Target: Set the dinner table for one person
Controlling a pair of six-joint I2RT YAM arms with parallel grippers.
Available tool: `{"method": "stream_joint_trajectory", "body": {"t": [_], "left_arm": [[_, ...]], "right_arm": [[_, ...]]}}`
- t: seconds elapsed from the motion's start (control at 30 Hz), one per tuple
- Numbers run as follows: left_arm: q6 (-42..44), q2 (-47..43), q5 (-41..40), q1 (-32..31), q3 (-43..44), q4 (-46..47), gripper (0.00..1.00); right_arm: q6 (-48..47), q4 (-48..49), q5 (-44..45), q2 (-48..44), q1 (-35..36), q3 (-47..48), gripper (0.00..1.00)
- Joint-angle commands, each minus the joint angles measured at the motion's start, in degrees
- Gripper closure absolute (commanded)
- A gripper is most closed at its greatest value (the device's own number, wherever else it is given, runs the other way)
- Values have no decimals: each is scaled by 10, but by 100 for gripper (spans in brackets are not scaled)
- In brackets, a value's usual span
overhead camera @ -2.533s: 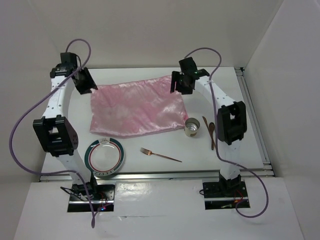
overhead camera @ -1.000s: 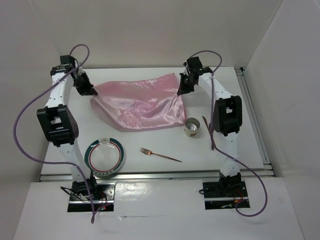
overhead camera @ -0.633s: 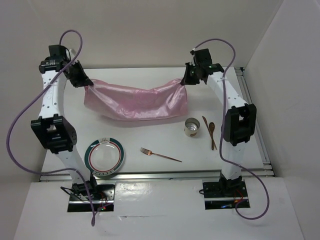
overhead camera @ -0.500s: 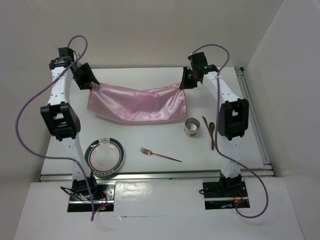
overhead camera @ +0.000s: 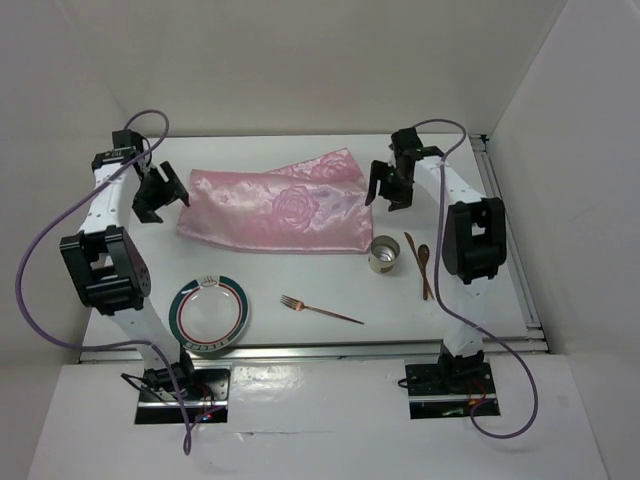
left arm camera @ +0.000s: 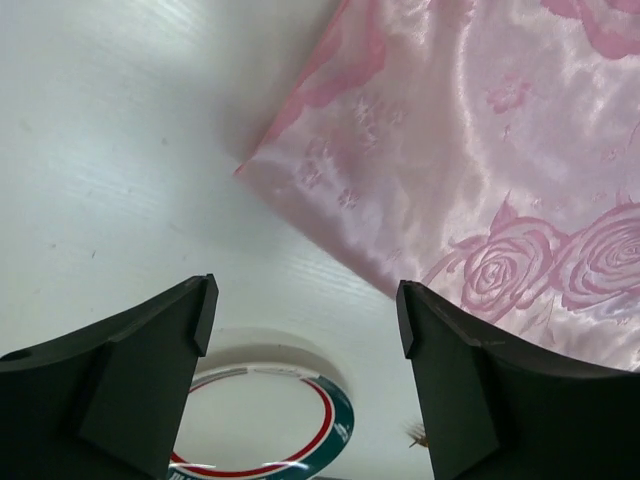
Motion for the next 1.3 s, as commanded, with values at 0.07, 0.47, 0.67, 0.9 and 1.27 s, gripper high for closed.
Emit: {"method": "stream_joint_trajectory", "body": {"t": [0.07,0.47,0.67,0.9,1.27], "left_arm": [[-21,-3,3,19,-90,52,8],[-31,65,54,19,-116,103,8],[-26,90,85,19,-85,110,51],[-9,55,83,19,-40,43,100],[3,-48,88,19,-54,3,11]], "right_arm": [[3,29,-20,-111,4,-72,24],[-33,15,-27,-163,128,-124,49],[-8,-6,26,-157,152,-170,61],[56,-41,167,-168,152,-208,66],[62,-22,144,-172,158,-214,66]]}}
